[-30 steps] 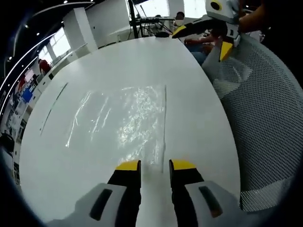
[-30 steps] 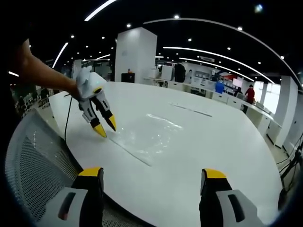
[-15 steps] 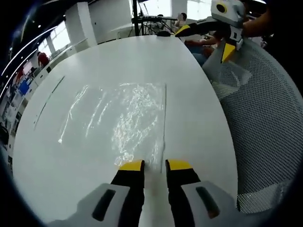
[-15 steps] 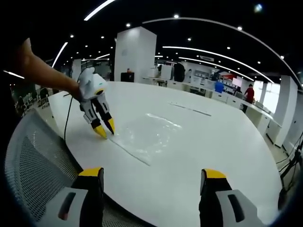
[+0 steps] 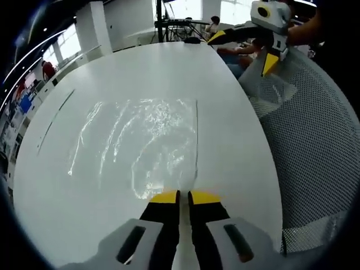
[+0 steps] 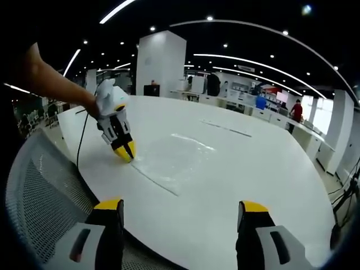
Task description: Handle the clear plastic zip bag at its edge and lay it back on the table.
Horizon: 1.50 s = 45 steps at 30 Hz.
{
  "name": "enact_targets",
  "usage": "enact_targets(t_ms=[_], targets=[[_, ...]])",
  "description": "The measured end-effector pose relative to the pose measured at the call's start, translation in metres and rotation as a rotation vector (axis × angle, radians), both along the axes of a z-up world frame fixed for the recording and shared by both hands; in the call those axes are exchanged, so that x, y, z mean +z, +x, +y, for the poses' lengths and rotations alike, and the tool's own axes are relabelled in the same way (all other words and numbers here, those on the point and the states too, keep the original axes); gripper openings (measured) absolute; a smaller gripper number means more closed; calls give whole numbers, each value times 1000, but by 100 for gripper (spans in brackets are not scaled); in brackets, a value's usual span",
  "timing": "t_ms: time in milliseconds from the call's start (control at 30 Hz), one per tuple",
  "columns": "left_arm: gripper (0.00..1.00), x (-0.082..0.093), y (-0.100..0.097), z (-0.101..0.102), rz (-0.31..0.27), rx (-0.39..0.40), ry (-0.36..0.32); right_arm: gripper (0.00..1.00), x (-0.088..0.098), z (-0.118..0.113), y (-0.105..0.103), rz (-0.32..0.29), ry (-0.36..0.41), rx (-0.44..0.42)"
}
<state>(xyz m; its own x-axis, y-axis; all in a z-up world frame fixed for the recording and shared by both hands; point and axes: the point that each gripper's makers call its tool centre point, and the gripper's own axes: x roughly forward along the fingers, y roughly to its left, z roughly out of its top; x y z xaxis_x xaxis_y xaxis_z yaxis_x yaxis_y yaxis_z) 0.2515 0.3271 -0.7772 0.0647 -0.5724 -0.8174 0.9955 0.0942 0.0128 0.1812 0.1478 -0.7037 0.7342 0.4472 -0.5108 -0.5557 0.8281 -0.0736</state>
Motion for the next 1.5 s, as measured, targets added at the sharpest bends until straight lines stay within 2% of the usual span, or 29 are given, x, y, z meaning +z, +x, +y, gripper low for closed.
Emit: enact_targets(t_ms=[300, 600, 900, 1133, 1333, 1433, 1500], targets=[[0, 1, -5, 0, 9, -5, 3, 82, 1, 0, 0, -2, 0, -5], [0, 1, -6, 1, -21, -1, 6, 82, -1, 0, -1, 4, -9, 0], [0, 2, -9, 9, -47, -15, 33, 82, 4, 1, 0, -19, -9, 2], [0, 12, -13, 10, -73, -33, 23, 83, 5, 1, 0, -23, -20, 5], [0, 22, -15, 8, -92, -44, 17, 83, 5, 2, -1, -22, -63, 25], [0, 28, -16, 5, -106, -51, 6, 75, 9, 4, -3, -27, -86, 48], [0, 32, -17, 4, -115, -59, 4, 75, 12, 4, -2, -31, -95, 54]])
